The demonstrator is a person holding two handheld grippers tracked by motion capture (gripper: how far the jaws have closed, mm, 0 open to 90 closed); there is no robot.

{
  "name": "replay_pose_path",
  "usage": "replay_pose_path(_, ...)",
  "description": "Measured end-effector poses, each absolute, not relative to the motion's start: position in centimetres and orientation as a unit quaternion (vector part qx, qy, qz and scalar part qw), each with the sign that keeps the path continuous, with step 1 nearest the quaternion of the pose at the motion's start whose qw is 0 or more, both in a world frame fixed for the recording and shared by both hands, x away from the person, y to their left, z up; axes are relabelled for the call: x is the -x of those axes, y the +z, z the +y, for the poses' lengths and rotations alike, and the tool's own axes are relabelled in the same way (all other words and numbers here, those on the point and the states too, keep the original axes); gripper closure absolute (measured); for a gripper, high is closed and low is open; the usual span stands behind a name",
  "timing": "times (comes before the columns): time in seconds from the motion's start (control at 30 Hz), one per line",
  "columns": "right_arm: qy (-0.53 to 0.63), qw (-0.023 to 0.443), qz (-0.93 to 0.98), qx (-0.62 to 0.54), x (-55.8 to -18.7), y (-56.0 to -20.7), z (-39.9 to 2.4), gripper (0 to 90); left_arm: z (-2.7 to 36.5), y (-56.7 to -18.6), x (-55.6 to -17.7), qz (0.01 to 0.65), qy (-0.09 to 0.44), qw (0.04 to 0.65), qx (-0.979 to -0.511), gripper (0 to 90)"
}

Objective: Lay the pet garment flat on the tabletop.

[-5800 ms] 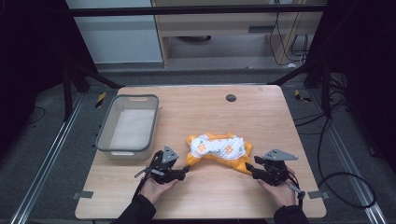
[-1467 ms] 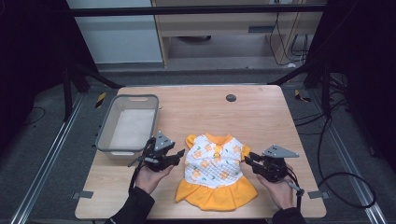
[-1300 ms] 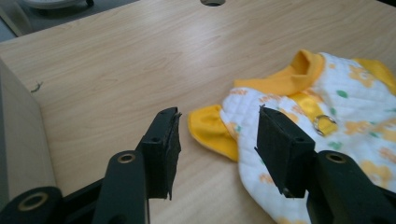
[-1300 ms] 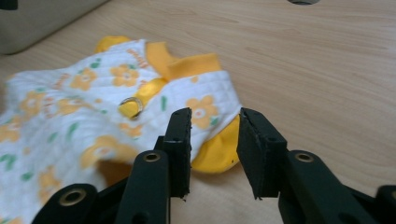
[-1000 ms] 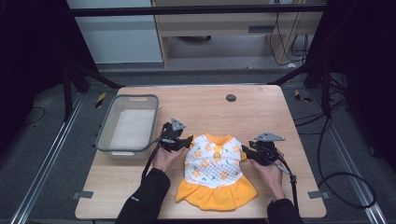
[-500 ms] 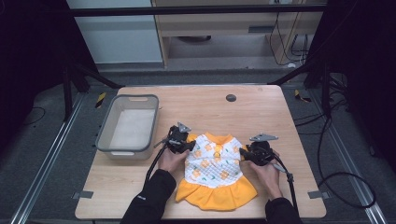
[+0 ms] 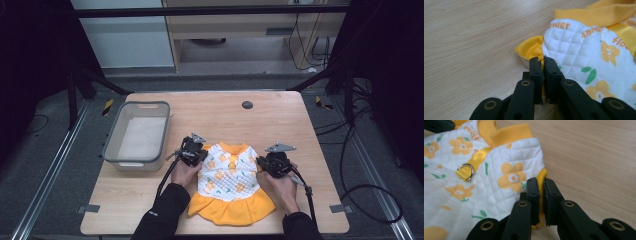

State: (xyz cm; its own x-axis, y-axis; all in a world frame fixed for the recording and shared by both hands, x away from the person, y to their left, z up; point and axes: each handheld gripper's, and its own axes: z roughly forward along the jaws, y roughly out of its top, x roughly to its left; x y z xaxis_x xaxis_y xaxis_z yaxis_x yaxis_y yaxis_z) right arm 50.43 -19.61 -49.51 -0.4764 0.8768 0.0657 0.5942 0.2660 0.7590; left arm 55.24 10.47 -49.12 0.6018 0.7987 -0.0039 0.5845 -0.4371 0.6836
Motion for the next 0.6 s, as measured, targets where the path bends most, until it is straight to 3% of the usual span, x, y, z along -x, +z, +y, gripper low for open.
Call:
replay_pose_path(0.17,0.394,0.217,0.772,-0.449,-49.8,-47.7,-19.2,84.3,12.2,-46.9,-53.9,0.415,0.183,0.374,-0.809,86.4)
replay_pose_path(0.4,0.44,0.248,0.759,-0.41,-50.3,-44.3,-17.9,83.9,13.3,-42.6,-52.0,0.397,0.255,0.412,-0.78,86.5)
replay_pose_path(0.6,0.439,0.304,0.74,-0.409,-52.6,-42.5,-16.5,83.0,13.0,-42.0,-53.2,0.412,0.29,0.4,-0.766,85.8)
